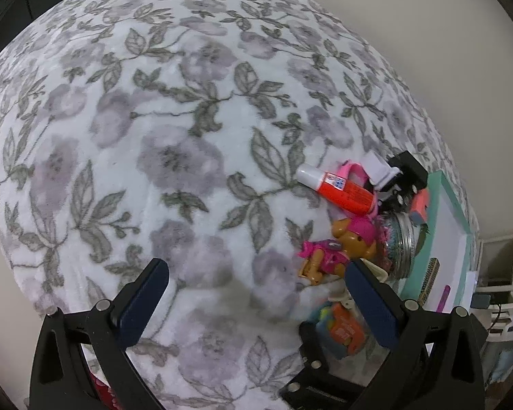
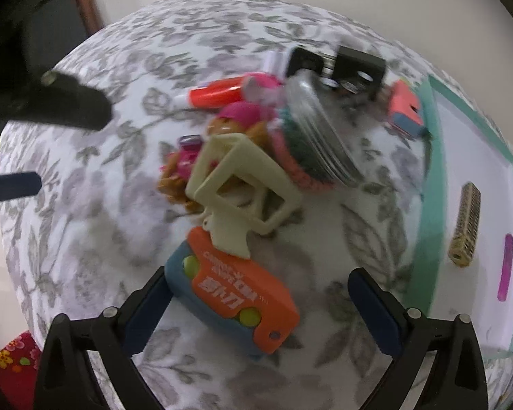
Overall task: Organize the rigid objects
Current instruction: 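Grasp the orange-blue toy knife with the right gripper while the left grasps the cream stand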
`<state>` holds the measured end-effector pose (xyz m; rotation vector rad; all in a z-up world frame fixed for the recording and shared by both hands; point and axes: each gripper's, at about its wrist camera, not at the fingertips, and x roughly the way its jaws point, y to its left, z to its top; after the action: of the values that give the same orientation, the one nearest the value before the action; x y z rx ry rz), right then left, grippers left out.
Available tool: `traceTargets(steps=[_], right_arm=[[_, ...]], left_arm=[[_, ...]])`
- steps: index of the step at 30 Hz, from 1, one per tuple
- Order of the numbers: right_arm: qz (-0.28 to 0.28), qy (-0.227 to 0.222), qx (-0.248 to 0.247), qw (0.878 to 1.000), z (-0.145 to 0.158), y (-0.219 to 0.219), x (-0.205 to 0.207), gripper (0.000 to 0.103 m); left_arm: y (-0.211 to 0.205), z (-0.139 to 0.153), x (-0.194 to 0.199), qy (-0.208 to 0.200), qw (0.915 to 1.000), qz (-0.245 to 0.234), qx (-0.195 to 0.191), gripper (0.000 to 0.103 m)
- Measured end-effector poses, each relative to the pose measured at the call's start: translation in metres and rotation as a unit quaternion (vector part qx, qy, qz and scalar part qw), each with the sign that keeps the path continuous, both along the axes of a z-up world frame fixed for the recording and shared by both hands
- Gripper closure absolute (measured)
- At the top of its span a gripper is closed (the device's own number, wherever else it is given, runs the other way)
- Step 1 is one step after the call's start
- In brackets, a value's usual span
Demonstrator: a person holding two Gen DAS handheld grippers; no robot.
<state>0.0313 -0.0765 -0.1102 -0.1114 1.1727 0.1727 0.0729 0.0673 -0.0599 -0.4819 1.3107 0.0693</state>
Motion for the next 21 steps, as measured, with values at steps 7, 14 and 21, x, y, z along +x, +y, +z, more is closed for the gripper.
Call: traceTargets(steps=[7,14,21], right_arm=[[-0.033,0.006,0.024,0.999,0.004,-0.033,0.006,0.024],[-0.029,0.013,0.03,0.999,0.008,-0.051,0.009,0.045],[-0.042,0.02,0.07,0.996,0.013,-0.085,0.009,0.057]], left_arm=[[-0.023,0.005,0.002,-0.021,0.9986,-0.047,-0.012,0.001],[-0.055,0.012,0.001,-0.046,0.9931,-0.107,-0.015,0.014],[-0.076,0.004,0.006,-0.043,0.9881,-0.144,-0.035,0.029]])
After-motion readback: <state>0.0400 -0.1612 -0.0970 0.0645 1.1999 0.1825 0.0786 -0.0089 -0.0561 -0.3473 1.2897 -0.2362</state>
